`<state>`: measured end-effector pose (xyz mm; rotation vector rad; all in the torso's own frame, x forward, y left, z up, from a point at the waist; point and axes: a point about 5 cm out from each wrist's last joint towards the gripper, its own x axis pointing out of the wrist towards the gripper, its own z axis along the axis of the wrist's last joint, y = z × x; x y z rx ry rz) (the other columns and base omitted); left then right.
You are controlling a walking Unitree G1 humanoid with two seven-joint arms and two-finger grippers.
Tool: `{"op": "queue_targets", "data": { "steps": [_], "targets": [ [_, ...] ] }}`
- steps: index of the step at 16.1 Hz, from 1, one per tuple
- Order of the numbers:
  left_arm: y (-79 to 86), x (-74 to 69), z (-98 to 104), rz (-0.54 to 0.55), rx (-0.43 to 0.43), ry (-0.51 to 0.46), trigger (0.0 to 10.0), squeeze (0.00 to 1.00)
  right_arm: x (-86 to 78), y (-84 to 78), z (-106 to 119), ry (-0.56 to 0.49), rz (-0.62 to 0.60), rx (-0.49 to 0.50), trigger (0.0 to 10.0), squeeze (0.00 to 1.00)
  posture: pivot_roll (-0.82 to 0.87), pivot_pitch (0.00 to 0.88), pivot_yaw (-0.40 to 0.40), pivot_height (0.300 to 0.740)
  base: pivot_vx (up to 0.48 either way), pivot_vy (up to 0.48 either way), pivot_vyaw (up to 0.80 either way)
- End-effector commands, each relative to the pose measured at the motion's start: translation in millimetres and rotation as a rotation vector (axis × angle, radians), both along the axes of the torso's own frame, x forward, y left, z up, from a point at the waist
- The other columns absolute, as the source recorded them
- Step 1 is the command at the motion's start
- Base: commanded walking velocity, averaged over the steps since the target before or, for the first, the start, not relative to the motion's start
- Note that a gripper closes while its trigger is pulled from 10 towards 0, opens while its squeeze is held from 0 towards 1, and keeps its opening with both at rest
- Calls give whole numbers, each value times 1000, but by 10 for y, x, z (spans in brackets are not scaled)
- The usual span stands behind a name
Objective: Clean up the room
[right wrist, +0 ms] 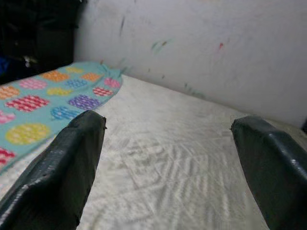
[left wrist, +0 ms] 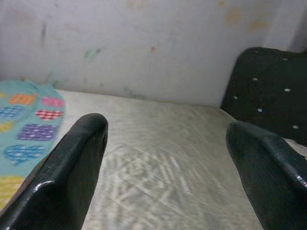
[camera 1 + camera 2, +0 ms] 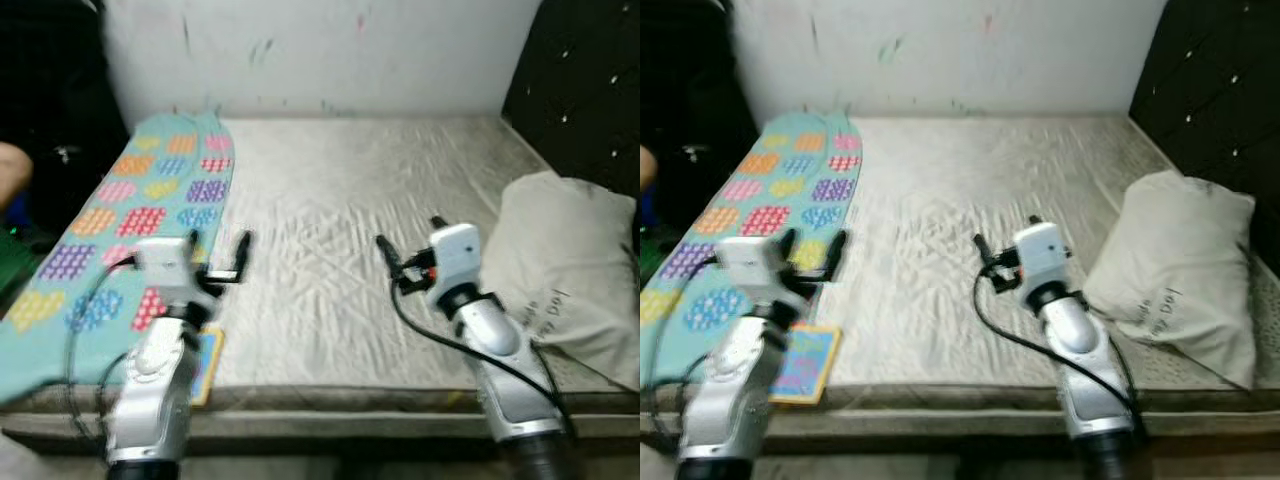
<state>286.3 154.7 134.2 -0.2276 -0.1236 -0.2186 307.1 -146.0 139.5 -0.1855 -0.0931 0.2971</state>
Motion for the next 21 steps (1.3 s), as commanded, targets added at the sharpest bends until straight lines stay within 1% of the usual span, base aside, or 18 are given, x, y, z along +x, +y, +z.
{"op": "queue_targets", "data": {
  "steps": [1, 7, 13, 21],
  "targets": [
    [62, 16, 20, 20, -3, -3, 10000, 0, 10, 48, 26, -10, 15, 7, 10000, 0, -21, 0, 18, 740, 0, 0, 0],
    [20, -15, 59, -39, -16, -39, 10000, 0, 7, 49, 18, -9, 12, 10, 10000, 0, -22, 0, 20, 740, 0, 0, 0],
    [7, -17, 57, -49, -21, -42, 10000, 0, 13, 50, 22, -11, 12, 10, 10000, 0, -24, 0, 18, 740, 271, 0, 0],
    [-1, -7, 53, -50, -21, -42, 10000, 0, 27, 54, 32, -14, 11, 13, 10000, 0, -23, 0, 17, 740, 331, 0, 0]
  ]
}}
